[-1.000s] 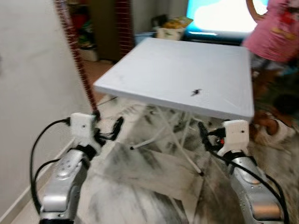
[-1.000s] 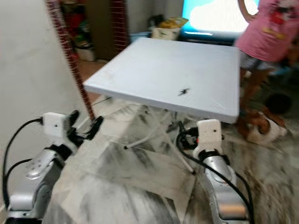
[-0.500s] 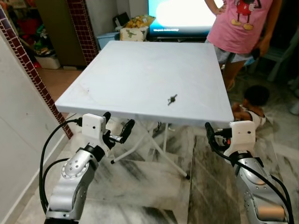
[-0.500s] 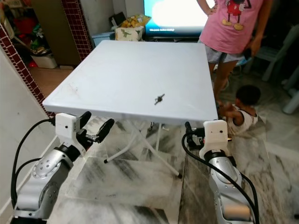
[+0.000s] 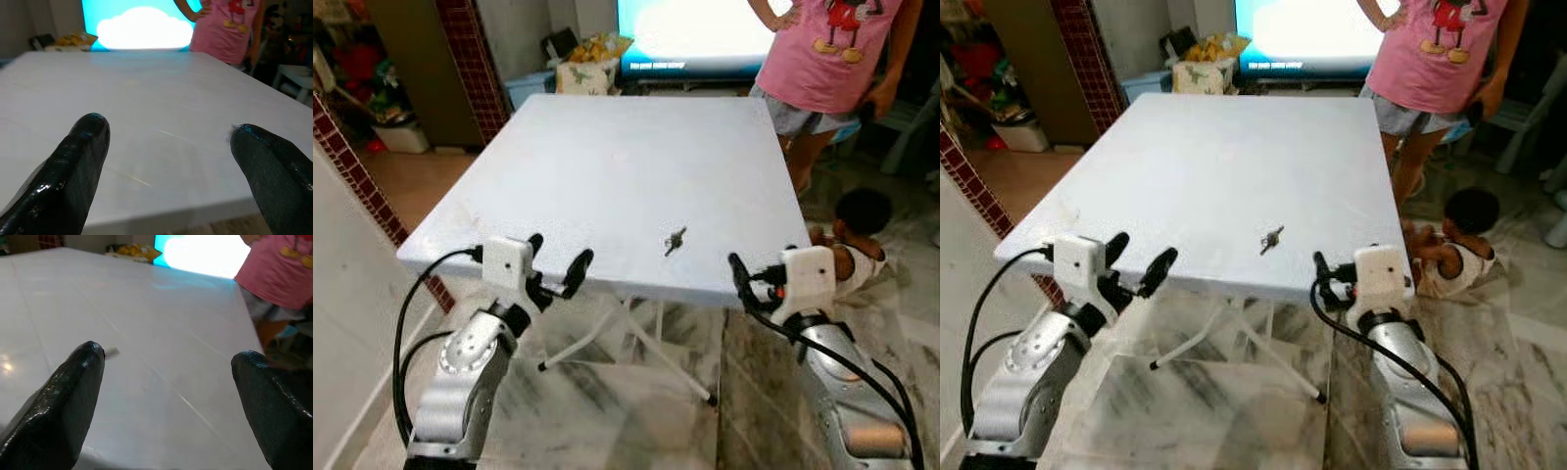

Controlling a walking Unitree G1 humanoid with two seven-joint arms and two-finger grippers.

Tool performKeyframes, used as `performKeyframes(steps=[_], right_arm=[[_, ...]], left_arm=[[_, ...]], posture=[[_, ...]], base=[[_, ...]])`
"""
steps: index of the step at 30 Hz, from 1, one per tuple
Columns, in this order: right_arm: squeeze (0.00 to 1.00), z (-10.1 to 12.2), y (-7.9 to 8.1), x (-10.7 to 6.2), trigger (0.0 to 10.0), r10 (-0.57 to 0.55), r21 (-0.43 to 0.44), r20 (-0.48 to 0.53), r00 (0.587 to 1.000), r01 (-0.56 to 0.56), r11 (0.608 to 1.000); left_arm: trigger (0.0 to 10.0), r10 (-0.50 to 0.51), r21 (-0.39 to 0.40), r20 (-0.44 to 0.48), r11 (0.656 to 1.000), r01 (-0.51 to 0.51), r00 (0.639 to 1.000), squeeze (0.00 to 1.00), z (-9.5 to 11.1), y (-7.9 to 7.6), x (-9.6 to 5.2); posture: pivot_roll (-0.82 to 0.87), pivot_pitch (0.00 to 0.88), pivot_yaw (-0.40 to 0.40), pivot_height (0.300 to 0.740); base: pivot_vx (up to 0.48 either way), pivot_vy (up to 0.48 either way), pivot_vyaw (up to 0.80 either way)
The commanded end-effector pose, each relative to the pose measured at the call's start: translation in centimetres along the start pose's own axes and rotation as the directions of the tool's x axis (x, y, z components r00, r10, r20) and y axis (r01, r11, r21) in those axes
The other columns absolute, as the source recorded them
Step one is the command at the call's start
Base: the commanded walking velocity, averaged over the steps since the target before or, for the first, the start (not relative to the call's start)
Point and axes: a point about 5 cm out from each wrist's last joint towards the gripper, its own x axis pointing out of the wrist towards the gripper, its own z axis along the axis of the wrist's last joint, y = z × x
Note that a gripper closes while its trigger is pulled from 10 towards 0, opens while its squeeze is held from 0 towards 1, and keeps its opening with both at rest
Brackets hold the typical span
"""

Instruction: Hang keys on a hook

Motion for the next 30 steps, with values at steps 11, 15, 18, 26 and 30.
performKeyframes(steps=[11, 15, 18, 26, 30], right_arm=[[0.00, 0.1, 1.1, -0.1, 10.0, -0.010, 0.035, -0.011, 1.000, 0.011, 0.999], [0.00, 0.0, 1.0, -0.1, 10.0, -0.037, 0.027, -0.027, 0.999, 0.038, 0.999], [0.00, 0.1, 0.7, 0.2, 10.0, -0.061, 0.013, -0.035, 0.998, 0.061, 0.998], [0.00, -0.2, -0.3, 0.3, 10.0, -0.142, 0.005, -0.069, 0.987, 0.142, 0.990], [0.00, -0.2, -0.2, 0.3, 10.0, -0.143, 0.008, -0.070, 0.987, 0.144, 0.990]], left_arm=[[10.0, 0.019, 0.021, -0.010, 1.000, -0.019, 1.000, 0.00, 0.2, 0.7, -0.7], [10.0, 0.015, 0.016, -0.014, 1.000, -0.015, 1.000, 0.00, 0.0, 0.5, -0.9], [10.0, -0.001, 0.011, -0.019, 1.000, 0.001, 1.000, 0.00, -0.2, 0.0, -1.0], [10.0, -0.040, -0.003, -0.029, 0.999, 0.040, 0.999, 0.00, -0.3, -0.7, -1.0], [10.0, -0.042, -0.001, -0.028, 0.999, 0.042, 0.999, 0.00, -0.3, -0.6, -1.0]], posture=[[0.00, 0.000, 0.067, 0.740], [0.00, 0.000, 0.067, 0.740], [0.00, 0.000, 0.070, 0.740], [0.00, 0.000, 0.076, 0.740], [0.00, 0.000, 0.077, 0.740]], base=[[0.073, 0.221, 0.00], [0.000, 0.000, 0.00], [0.000, 0.000, 0.00], [0.000, 0.000, 0.00], [0.000, 0.000, 0.00]])
